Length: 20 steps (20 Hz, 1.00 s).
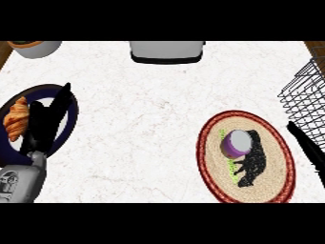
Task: Pick the can from the placemat and place it in the basket
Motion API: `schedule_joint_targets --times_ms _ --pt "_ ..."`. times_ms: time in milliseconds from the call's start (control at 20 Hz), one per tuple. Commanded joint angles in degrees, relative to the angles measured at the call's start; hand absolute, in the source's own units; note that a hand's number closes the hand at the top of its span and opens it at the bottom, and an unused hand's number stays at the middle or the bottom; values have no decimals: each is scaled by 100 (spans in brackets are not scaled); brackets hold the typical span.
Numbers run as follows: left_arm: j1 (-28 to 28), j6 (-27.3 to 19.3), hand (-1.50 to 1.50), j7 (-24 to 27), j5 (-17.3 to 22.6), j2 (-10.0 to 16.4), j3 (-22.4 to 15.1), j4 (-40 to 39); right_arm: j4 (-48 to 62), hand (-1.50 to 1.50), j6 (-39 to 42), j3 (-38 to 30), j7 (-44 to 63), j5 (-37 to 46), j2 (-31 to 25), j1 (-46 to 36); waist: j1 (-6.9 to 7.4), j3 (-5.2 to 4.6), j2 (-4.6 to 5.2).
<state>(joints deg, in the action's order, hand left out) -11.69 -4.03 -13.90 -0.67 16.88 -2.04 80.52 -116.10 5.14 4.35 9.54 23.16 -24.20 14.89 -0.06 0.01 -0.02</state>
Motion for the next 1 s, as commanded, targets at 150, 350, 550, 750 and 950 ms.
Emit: schedule_joint_targets --times_ms 150,350,550,750,950 --pt "44 207 0 236 -147 -162 196 -166 755 -150 240 -63 52 312 468 -804 7 -1 2" --pt "81 236 0 -320 -183 -109 309 474 1129 -150 -183 88 -676 869 715 -354 2 1 -3" --pt "67 170 0 62 -480 -360 280 -26 1203 -150 61 149 -269 1026 958 -905 0 -1 1" --pt "-264 311 0 307 -418 -345 567 -493 1337 -150 16 81 -479 1053 1117 -854 -14 -1 2" --pt "-463 255 0 106 -583 -413 513 -485 2033 -150 -242 79 -663 1221 1352 -1212 -10 0 3"
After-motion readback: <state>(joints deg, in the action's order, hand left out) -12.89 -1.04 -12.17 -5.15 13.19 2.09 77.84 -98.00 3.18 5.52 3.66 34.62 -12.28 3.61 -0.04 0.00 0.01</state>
